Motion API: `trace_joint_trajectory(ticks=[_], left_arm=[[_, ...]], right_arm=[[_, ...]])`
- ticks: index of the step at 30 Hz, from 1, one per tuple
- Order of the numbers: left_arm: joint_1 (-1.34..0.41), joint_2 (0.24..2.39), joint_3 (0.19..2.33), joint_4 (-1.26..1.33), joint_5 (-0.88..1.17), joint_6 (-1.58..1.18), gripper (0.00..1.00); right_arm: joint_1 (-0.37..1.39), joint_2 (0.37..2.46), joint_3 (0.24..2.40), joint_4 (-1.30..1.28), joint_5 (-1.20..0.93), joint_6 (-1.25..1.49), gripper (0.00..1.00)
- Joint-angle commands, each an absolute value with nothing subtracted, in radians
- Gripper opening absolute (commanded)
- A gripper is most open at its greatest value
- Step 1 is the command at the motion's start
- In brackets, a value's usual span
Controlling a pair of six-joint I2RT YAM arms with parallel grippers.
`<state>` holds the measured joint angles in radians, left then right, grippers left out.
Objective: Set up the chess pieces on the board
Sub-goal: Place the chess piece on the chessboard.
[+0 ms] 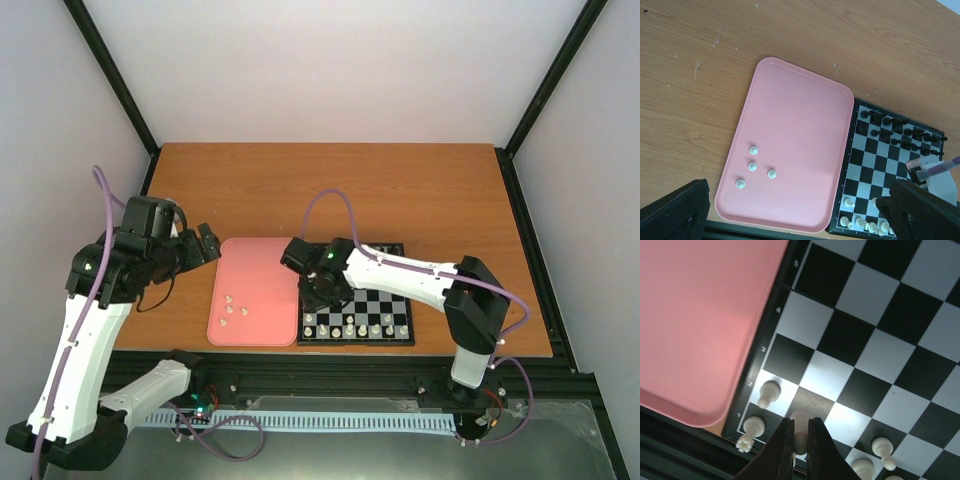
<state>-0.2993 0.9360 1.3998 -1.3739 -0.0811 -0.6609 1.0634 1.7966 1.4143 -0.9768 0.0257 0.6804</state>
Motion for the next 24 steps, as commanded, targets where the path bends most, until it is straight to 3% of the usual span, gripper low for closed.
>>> trace_joint_trajectory(ticks=[1, 24], left_arm=[[-0.299, 0.936, 1.397, -1.347, -0.074, -0.646, 1.0], [-0.299, 0.934, 1.388, -1.346, -0.075, -0.635, 1.0]], right_arm=[[1.059, 1.75, 1.354, -0.929, 0.026, 0.712, 0.04], [1.057, 1.801, 1.28, -0.861, -0.012, 0.718, 0.06]])
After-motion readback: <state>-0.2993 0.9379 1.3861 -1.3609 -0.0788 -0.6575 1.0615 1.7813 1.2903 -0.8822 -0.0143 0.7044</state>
